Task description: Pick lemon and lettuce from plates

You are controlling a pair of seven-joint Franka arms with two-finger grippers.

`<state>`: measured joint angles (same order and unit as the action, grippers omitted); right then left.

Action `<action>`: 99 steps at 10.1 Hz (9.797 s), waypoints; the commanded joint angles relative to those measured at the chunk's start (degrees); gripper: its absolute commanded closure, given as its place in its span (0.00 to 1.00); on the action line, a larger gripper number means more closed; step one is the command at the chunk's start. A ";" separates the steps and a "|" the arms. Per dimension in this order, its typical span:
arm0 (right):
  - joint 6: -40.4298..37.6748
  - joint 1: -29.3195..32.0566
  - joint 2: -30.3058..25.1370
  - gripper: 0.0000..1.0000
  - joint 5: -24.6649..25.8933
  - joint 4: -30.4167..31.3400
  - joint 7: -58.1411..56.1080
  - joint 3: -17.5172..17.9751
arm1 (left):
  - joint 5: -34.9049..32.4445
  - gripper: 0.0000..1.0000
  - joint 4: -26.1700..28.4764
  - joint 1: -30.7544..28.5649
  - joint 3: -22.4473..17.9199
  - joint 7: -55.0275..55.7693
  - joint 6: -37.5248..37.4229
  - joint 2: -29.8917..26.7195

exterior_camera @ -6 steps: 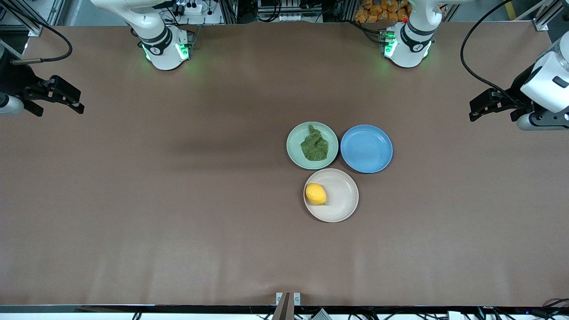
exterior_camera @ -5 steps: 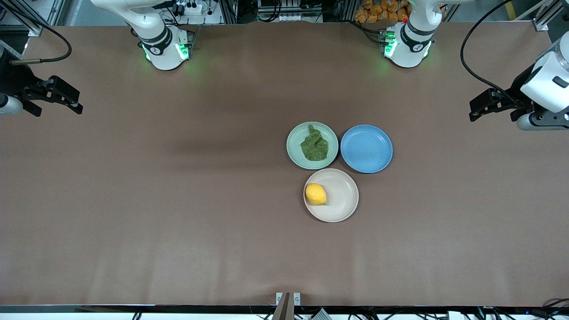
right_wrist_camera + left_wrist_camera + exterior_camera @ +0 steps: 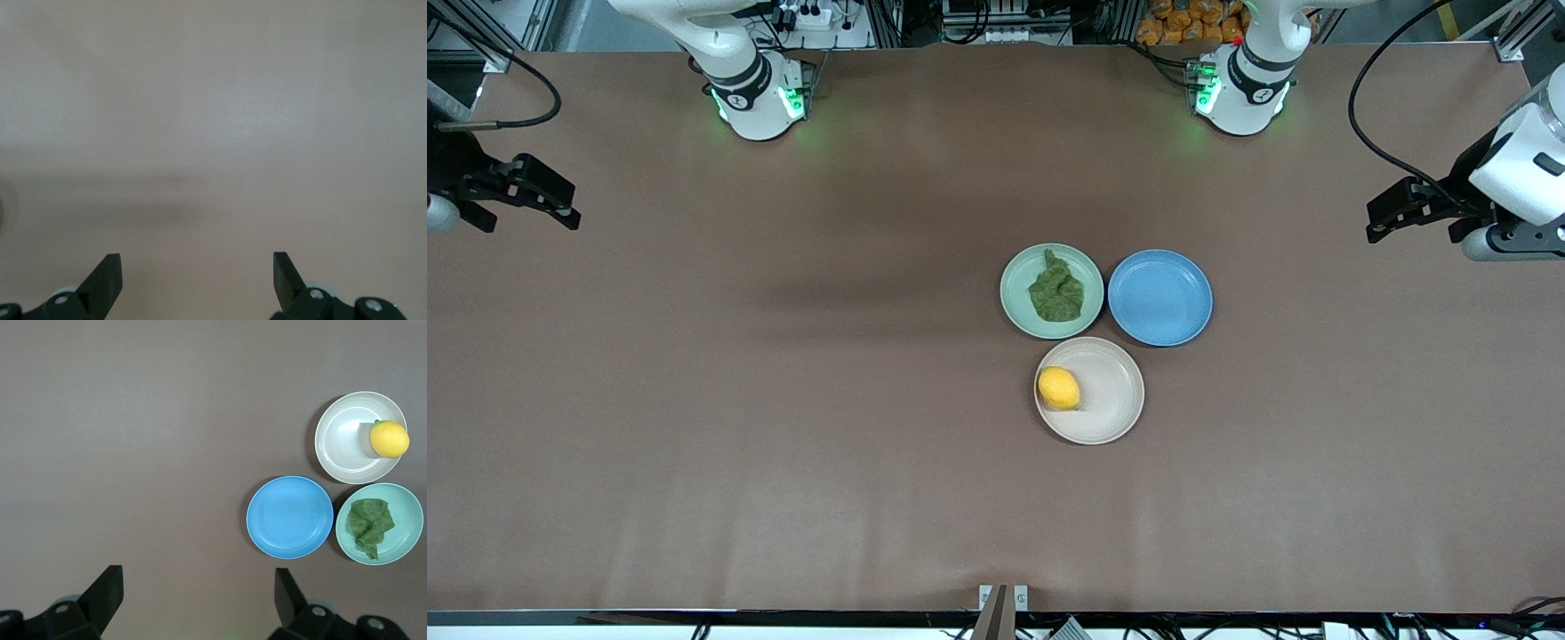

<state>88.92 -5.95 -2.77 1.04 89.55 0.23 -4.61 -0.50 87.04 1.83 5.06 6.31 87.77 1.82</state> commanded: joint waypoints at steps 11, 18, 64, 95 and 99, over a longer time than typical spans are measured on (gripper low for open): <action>0.19 3.75 0.83 0.00 -0.07 0.80 -0.85 1.09 | 0.15 0.00 -4.86 2.11 0.30 -0.25 2.66 10.31; 0.29 4.97 1.53 0.00 -1.22 1.68 -0.76 3.90 | 11.75 0.00 -4.78 7.04 0.12 12.31 17.42 19.88; 1.86 1.39 3.91 0.00 -1.83 -0.69 5.31 12.08 | 10.70 1.00 -4.16 20.41 -0.49 47.22 46.02 37.31; 35.60 -37.03 44.32 0.00 18.46 -8.16 92.82 20.96 | -4.25 0.01 17.72 -2.54 -0.23 12.50 46.27 29.30; 40.72 -38.96 53.36 0.00 27.15 -13.32 98.99 20.87 | -3.81 0.00 17.81 -2.71 -0.05 12.67 46.18 28.34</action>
<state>129.85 -43.44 45.23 24.62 82.44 96.37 16.49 -3.33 104.48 -0.56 4.66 19.13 133.69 31.26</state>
